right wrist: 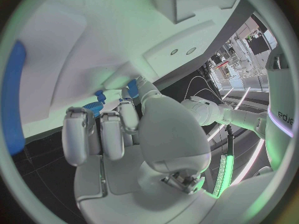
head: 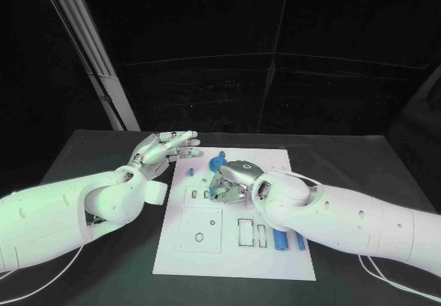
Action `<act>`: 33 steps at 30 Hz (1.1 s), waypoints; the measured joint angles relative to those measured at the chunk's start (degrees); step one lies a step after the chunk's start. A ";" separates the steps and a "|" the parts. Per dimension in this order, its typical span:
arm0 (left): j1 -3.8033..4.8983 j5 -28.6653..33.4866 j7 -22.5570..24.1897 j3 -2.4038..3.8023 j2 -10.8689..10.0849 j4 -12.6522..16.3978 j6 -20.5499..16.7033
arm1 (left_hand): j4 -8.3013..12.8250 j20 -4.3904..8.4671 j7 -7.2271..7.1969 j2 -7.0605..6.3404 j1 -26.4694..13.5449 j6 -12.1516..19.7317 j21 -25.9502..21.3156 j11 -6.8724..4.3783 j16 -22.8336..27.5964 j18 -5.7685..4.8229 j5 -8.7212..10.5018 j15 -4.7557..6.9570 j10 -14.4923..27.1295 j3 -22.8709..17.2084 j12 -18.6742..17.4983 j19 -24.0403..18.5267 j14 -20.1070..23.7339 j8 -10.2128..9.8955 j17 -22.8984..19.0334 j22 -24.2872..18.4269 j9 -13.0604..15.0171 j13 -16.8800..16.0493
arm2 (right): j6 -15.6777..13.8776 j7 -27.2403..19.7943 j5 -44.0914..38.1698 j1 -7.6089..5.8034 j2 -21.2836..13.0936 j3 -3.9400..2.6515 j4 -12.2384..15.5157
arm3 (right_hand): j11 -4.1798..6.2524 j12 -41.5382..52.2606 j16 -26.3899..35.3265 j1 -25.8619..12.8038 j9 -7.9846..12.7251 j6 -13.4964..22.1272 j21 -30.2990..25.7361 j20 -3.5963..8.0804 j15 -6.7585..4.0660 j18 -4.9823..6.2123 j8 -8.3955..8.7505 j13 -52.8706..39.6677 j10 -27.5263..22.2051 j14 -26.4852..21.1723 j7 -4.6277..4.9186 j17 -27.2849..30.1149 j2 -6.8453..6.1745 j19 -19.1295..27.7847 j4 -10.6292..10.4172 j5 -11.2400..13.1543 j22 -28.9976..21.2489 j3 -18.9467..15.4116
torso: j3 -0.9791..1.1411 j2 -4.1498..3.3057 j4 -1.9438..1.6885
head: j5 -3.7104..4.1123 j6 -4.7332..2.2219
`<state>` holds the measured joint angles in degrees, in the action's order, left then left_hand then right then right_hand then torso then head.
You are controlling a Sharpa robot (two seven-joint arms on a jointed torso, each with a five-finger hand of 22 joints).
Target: Assemble the parts on the task board
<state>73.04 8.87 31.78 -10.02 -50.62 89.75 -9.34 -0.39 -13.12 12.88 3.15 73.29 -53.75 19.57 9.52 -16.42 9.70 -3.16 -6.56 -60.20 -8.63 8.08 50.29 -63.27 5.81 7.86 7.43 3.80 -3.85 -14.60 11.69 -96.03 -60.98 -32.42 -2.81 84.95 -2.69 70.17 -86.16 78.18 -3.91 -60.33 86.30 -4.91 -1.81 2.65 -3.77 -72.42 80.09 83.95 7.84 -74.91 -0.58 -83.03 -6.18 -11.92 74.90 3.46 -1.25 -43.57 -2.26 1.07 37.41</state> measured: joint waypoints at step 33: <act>0.00 -1.68 -2.15 0.00 -0.24 -1.13 0.56 | -0.50 2.37 -1.56 -0.92 -2.10 -3.03 3.05 -1.87 -2.84 -0.01 0.00 2.59 -4.79 0.50 0.08 6.30 -9.22 0.00 3.31 0.96 0.11 -0.42 | -8.71 -5.49 4.39 0.84 -6.41 -0.09 5.04 | -1.86 -5.37 3.04 -1.48 -0.09 8.37 -3.03 -1.82 1.73 0.11 -0.01 4.71 -4.56 -0.12 1.85 0.01 -5.70 4.38 -6.69 0.24 -0.81 -5.74 | 0.09 0.13 0.01 | -0.13 -0.09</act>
<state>73.04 7.19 29.63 -10.03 -50.86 88.63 -8.78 -0.89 -10.76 11.32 2.24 71.19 -56.78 22.62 7.65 -19.26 9.70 -3.16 -3.97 -64.99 -8.13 8.15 56.59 -72.50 5.81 11.17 8.40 3.91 -4.27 -23.30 6.20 -91.64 -60.14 -38.82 -2.90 89.98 -4.55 64.80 -83.12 76.70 -4.00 -51.96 83.27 -6.72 -0.09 2.76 -3.78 -67.71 75.53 83.83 9.68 -74.90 -6.28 -78.65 -12.87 -11.68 74.09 -2.29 -1.16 -43.43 -2.25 0.94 37.33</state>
